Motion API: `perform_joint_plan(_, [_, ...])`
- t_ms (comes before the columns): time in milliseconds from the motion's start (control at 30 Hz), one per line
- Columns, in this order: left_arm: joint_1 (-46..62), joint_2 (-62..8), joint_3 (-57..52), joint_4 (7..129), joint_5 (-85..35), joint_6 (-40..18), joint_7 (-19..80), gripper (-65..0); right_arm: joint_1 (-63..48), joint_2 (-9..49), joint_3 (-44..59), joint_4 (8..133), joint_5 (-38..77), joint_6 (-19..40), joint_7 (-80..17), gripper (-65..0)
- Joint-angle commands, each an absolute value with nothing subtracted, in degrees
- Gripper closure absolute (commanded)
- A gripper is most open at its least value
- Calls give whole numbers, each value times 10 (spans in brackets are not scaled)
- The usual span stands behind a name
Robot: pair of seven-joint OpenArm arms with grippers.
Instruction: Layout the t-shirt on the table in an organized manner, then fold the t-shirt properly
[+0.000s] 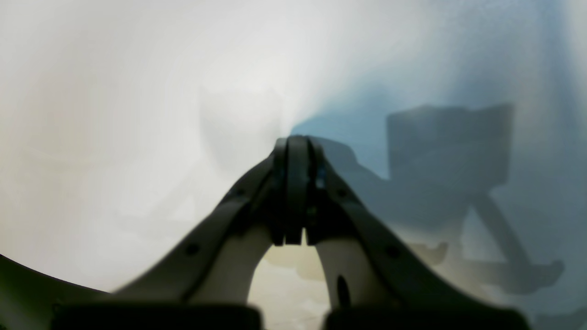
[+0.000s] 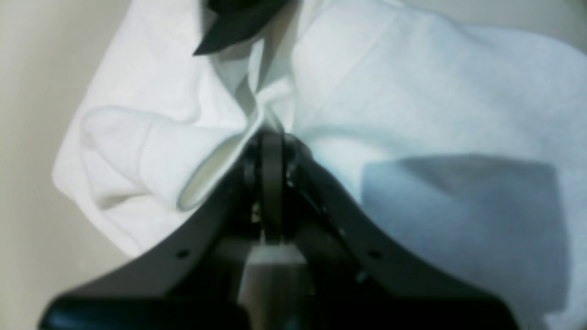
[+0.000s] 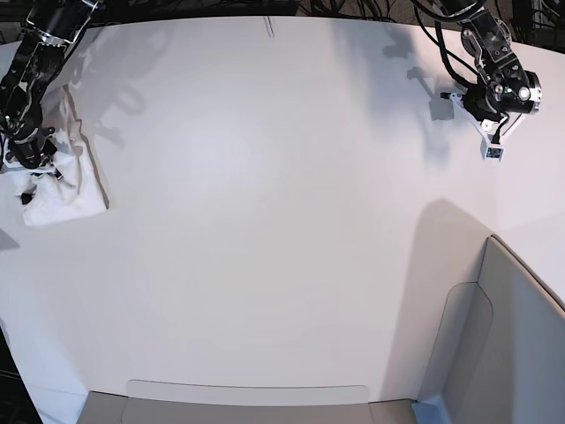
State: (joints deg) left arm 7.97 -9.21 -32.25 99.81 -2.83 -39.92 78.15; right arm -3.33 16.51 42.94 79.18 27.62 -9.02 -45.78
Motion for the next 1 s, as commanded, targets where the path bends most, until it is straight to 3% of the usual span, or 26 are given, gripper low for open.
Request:
perform_joint_plan(0, [80, -95, -321, 1002, -24, -400, 800, 0, -38, 175, 450, 785, 246, -110, -474, 0])
perform_joint_plan(567, [80, -95, -289, 1001, -24, -400, 800, 0, -76, 158, 538, 792, 249, -107, -474, 0])
perform_joint_plan(967, [80, -95, -285, 1001, -24, -400, 800, 0, -52, 153, 550, 1024, 249, -92, -474, 0])
